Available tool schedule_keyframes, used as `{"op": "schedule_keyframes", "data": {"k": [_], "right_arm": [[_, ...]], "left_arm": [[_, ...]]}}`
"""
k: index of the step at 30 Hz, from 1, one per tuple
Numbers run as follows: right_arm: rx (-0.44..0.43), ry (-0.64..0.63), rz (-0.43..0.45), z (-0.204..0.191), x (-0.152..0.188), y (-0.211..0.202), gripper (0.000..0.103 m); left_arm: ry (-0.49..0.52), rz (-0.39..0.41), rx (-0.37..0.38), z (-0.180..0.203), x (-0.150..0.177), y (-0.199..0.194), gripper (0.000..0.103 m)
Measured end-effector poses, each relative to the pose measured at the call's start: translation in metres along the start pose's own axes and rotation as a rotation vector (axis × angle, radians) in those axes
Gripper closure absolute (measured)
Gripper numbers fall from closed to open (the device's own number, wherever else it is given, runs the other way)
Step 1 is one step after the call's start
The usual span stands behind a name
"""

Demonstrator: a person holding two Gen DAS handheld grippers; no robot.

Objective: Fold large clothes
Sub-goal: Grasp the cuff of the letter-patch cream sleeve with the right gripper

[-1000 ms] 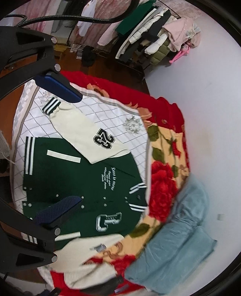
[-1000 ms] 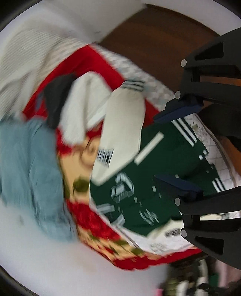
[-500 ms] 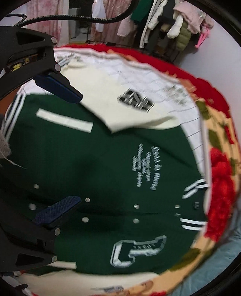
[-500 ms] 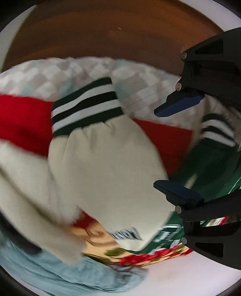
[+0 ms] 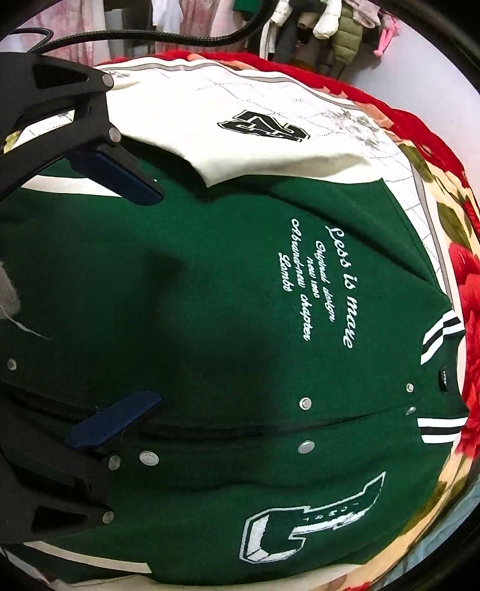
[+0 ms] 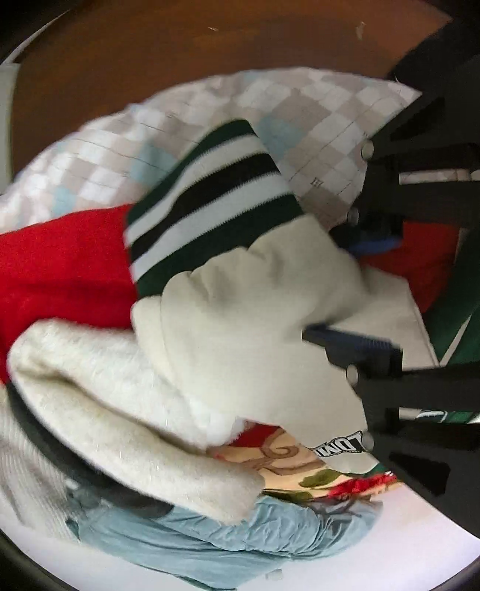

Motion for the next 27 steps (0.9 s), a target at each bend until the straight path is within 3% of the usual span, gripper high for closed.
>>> {"op": "schedule_keyframes", "data": {"k": [4,9,15,19,24,27], "right_arm": [[0.002,-0.027,0.041,-0.023,0.006,-0.01,0.072],[0.008,-0.035,0.012,-0.023,0.018,-0.012,0.072],[-0.003,-0.032,0.04,-0.023,0.028,-0.013,0.072],[-0.035,-0.043,0.043,-0.02,0.014,0.004,0.072],[-0.121,0.033,0.021,-0.008,-0.019,0.044,0.059],[-0.15,0.054,0.046,-0.015,-0.025,0.05,0.059]], "left_arm": [[0.02,0.024,0.026,0.0,0.001,-0.005,0.0],[0.036,0.023,0.051,0.001,0.003,-0.003,0.0],[0.046,0.016,0.06,0.003,0.004,0.003,0.0],[0.048,0.014,0.061,0.006,0.002,0.007,0.0],[0.045,0.021,0.064,0.012,0.0,0.011,0.0],[0.044,0.033,0.067,0.013,-0.002,0.01,0.0]]}}
Point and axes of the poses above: each gripper's, at about its wrist camera, not at the fingertips, and y roughly the way its jaws point, z to its right, x to its underside, the point moved 1 cm from there along y, roughly the way its jaws point, and after that the axes turned 10 degrees about -z, right-handed, at the moved point
